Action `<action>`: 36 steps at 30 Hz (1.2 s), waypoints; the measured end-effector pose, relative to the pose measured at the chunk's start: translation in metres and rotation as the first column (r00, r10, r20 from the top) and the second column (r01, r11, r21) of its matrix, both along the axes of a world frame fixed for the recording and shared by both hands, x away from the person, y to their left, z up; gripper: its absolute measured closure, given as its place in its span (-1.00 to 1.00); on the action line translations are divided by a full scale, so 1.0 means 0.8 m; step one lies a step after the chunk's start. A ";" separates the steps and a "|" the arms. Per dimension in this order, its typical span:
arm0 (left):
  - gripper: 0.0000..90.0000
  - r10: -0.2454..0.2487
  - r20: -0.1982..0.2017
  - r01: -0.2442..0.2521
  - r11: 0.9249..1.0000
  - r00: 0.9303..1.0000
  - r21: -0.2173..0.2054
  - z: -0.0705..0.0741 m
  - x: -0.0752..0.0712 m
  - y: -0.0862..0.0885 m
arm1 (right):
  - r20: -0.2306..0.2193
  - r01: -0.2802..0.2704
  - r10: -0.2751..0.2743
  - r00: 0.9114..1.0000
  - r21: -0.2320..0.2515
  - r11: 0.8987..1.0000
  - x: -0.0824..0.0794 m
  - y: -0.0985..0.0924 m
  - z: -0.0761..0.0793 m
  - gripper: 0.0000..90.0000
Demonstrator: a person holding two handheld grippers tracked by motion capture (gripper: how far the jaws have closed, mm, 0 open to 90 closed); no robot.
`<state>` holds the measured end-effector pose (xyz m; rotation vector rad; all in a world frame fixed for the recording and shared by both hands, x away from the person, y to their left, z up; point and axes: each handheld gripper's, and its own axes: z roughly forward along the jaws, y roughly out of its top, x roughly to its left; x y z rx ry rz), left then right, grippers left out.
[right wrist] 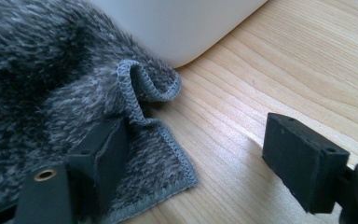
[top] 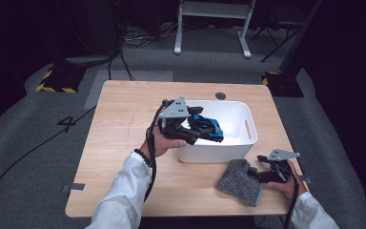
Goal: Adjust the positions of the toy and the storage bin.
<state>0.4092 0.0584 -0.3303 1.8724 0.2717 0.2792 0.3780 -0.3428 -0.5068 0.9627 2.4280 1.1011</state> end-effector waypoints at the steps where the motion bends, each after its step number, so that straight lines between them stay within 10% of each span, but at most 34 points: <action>1: -0.45 0.004 -0.005 -0.004 1.000 1.000 0.002 -0.001 0.002 -0.001 | 0.000 0.000 0.000 1.000 0.000 1.000 0.000 0.000 0.000 -0.50; 26: -0.45 0.025 -0.074 -0.013 0.987 0.997 0.159 -0.029 0.042 -0.024 | 0.000 -0.005 0.005 1.000 -0.003 1.000 0.001 0.001 0.000 -0.50; 36: -0.45 0.023 -0.100 0.005 0.962 0.995 0.274 -0.042 0.059 -0.043 | 0.003 -0.003 0.003 1.000 -0.005 1.000 0.001 0.002 0.000 -0.50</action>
